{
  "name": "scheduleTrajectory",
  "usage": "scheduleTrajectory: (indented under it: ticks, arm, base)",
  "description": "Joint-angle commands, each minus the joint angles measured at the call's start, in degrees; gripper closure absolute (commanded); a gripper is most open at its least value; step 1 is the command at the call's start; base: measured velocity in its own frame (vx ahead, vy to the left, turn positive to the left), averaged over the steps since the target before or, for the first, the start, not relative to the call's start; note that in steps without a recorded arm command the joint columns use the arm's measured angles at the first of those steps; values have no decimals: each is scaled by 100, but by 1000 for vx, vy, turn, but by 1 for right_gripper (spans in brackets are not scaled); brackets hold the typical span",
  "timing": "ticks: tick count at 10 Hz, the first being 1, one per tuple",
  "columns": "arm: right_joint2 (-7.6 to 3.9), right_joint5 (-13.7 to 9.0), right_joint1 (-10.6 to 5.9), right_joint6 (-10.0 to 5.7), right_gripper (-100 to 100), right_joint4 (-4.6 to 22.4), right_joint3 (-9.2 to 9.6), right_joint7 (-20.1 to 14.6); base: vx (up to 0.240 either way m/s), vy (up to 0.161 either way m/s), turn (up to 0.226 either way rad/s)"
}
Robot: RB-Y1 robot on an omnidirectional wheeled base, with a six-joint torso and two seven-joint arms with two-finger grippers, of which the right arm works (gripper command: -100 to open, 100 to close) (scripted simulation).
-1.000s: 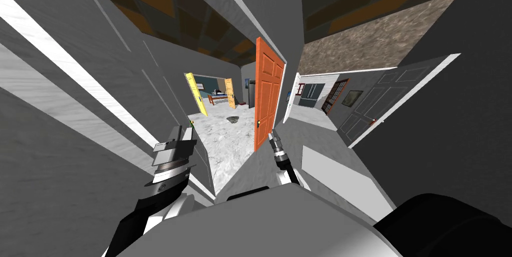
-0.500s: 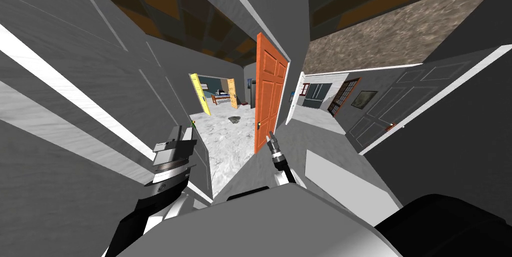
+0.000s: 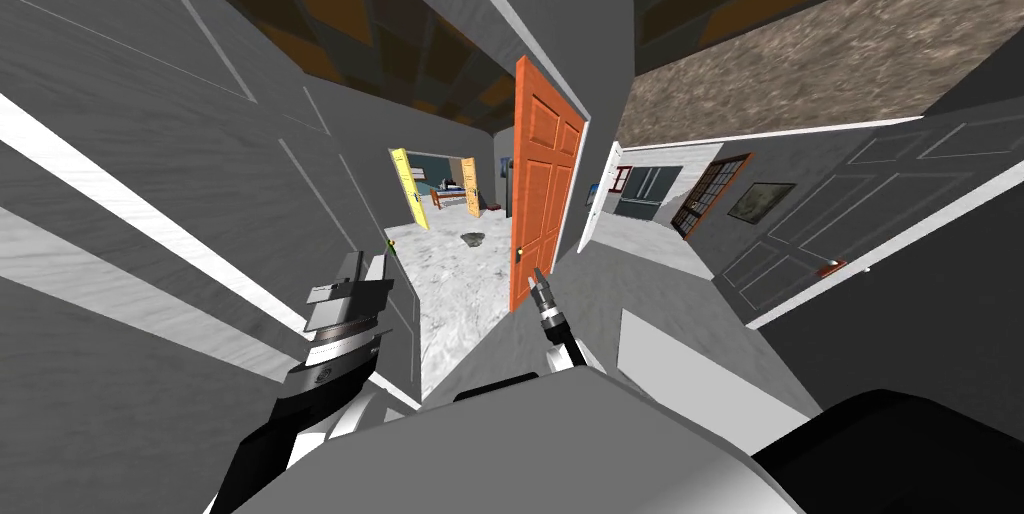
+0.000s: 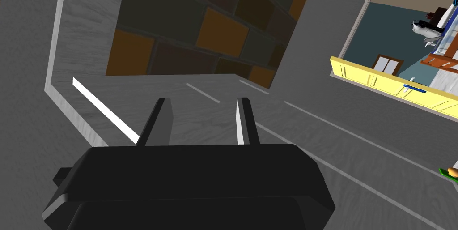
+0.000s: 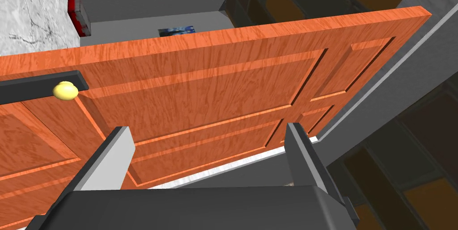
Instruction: Push the door open
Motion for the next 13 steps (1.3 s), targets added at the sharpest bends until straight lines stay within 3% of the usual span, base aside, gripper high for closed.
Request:
scheduleTrajectory:
  ticks: [1, 13]
  arm:
    - [-38, -33, -49, -31, -100, 176, 78, -15]
    - [-265, -270, -583, -314, -100, 1697, 595, -112]
  base:
    - [63, -103, 67]
    - [70, -99, 91]
